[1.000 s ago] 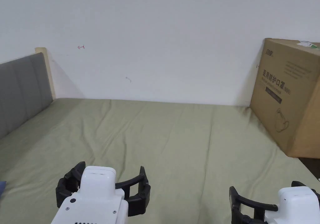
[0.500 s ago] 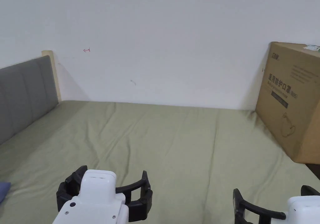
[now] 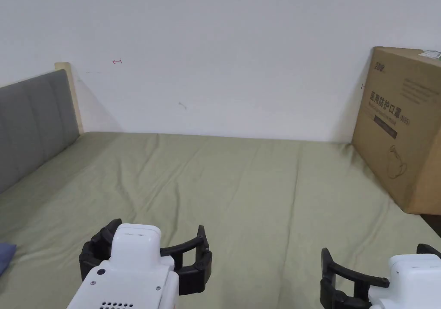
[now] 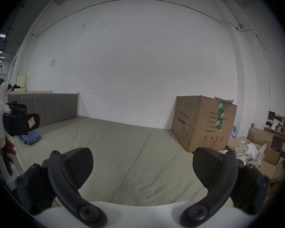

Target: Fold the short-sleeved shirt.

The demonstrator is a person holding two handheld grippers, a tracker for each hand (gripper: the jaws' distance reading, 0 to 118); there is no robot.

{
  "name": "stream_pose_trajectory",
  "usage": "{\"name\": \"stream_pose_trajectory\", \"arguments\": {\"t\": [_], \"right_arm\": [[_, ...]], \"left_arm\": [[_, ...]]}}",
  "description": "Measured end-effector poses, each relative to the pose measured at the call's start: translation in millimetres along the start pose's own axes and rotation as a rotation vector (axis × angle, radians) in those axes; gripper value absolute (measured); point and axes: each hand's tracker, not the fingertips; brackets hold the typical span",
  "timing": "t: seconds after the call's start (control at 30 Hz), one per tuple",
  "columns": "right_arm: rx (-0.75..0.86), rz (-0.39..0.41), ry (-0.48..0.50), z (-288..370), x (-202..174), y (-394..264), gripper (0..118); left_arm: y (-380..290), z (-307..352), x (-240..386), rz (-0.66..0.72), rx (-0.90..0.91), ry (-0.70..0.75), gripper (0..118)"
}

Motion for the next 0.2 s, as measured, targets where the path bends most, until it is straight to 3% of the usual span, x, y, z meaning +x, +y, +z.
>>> {"name": "stream_pose_trajectory", "arguments": {"t": [0.2], "right_arm": [[0.019, -0.037, -0.005, 3.5, 6.1, -1.0, 118]], "left_arm": [[-0.3, -0.7, 1.6, -0.005, -0.002, -0.002, 116]]}}
